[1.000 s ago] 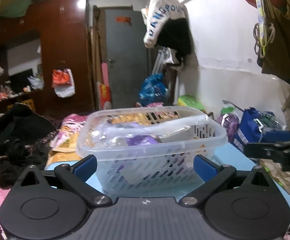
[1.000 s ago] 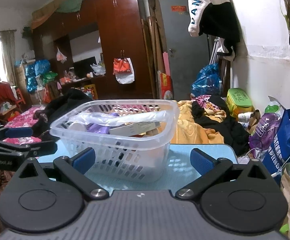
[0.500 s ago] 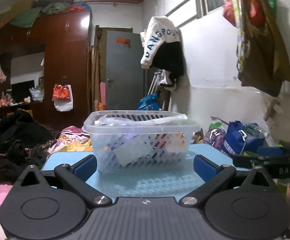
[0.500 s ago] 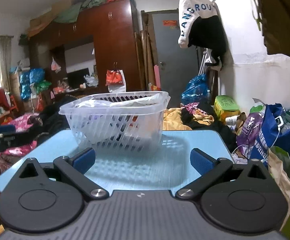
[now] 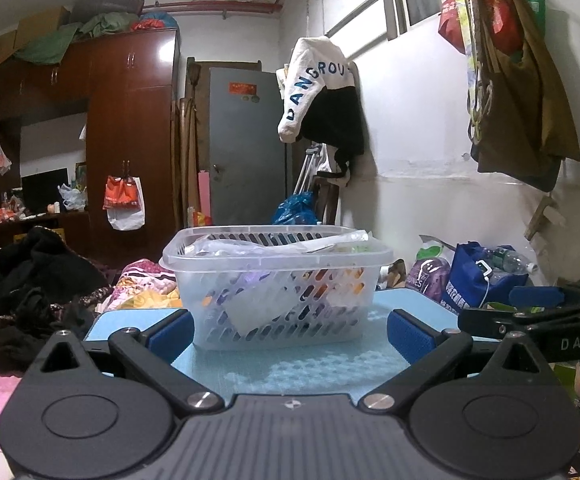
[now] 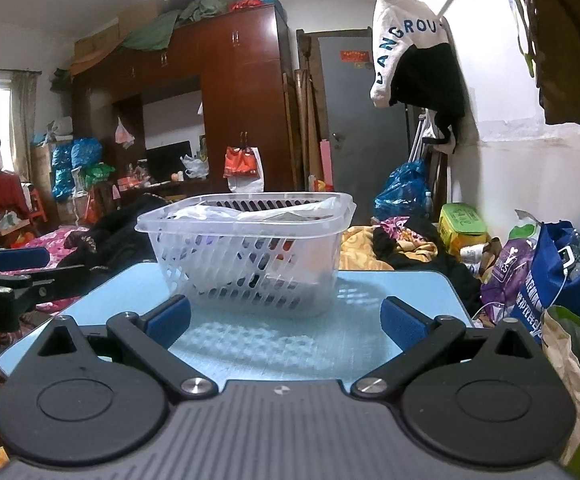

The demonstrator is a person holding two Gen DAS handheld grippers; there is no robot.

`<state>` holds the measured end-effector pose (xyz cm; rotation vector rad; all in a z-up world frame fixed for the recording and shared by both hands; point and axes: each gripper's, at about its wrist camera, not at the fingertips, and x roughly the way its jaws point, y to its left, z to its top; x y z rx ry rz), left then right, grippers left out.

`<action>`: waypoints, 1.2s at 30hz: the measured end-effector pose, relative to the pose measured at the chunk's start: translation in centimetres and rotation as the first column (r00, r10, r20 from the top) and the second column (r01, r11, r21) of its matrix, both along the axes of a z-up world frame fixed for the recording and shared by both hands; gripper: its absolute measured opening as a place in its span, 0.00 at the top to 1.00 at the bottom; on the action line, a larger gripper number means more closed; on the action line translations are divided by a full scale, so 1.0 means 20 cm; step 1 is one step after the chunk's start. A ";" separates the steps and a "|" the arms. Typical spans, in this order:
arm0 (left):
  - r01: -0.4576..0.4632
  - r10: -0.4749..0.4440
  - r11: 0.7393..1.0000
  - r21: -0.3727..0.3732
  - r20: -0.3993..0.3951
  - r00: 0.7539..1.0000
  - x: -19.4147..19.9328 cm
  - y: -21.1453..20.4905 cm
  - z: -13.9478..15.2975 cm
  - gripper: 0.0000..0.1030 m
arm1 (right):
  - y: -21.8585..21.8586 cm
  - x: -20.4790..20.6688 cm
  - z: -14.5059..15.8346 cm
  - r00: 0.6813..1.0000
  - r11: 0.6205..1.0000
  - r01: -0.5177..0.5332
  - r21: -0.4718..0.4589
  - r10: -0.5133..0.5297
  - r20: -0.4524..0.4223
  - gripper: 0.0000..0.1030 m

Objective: Organize objects

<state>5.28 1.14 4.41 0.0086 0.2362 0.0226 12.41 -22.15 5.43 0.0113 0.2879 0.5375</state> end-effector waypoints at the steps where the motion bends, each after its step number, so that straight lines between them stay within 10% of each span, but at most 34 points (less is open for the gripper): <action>1: 0.001 -0.001 1.000 0.000 0.001 1.000 0.00 0.00 0.00 0.00 | 0.00 0.00 0.00 1.000 1.000 0.001 0.003 -0.001 0.000 0.00; 36: 0.029 -0.029 1.000 -0.005 -0.008 1.000 0.01 -0.01 -0.04 0.00 | -0.01 -0.02 -0.01 1.000 1.000 -0.015 0.010 0.015 0.015 0.00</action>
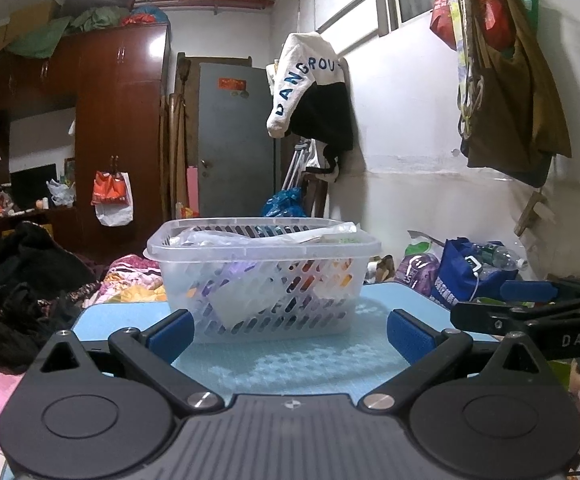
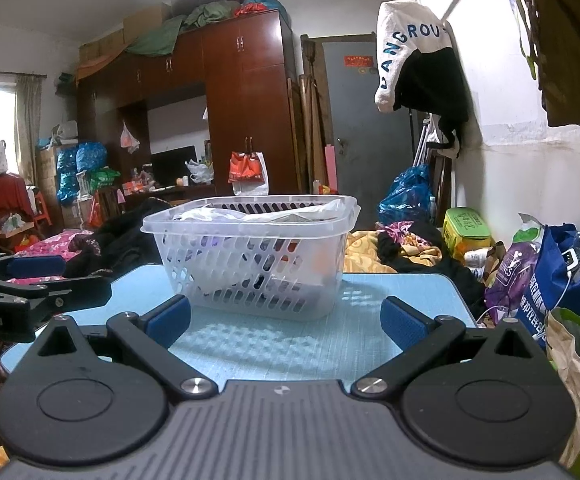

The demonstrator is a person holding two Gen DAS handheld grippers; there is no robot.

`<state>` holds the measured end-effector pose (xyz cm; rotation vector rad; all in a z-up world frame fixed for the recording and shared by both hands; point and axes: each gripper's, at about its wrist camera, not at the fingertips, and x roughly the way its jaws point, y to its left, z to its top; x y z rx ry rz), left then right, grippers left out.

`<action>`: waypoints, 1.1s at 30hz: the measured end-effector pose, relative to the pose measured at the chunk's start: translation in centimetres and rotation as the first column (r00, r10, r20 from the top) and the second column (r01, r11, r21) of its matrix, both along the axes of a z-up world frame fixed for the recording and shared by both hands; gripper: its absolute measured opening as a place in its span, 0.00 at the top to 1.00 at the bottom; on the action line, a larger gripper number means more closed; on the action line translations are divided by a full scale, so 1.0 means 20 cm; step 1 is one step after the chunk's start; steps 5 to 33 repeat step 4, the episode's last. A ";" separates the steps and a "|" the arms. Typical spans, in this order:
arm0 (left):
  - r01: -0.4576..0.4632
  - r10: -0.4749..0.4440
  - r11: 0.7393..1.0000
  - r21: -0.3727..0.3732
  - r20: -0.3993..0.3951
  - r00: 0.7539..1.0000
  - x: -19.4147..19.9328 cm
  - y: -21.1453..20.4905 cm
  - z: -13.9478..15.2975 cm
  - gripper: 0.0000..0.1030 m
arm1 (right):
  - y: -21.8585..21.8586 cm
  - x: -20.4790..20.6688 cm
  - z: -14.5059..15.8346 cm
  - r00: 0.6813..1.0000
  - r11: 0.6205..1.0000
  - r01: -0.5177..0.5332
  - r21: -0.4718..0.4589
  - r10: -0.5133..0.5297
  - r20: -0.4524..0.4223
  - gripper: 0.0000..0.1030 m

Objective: Organize objects

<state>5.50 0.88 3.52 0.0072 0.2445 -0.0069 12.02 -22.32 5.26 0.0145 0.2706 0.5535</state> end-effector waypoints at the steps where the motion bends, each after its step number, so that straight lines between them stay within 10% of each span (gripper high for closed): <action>1: -0.004 0.004 1.000 0.002 0.003 1.000 0.00 0.00 0.00 0.00 | 0.00 0.00 0.00 1.000 1.000 0.001 0.001 -0.001 -0.001 0.00; 33: -0.003 0.003 1.000 -0.007 0.016 1.000 -0.01 0.00 0.00 0.00 | 0.00 0.00 0.00 1.000 1.000 0.003 0.003 -0.003 -0.002 0.00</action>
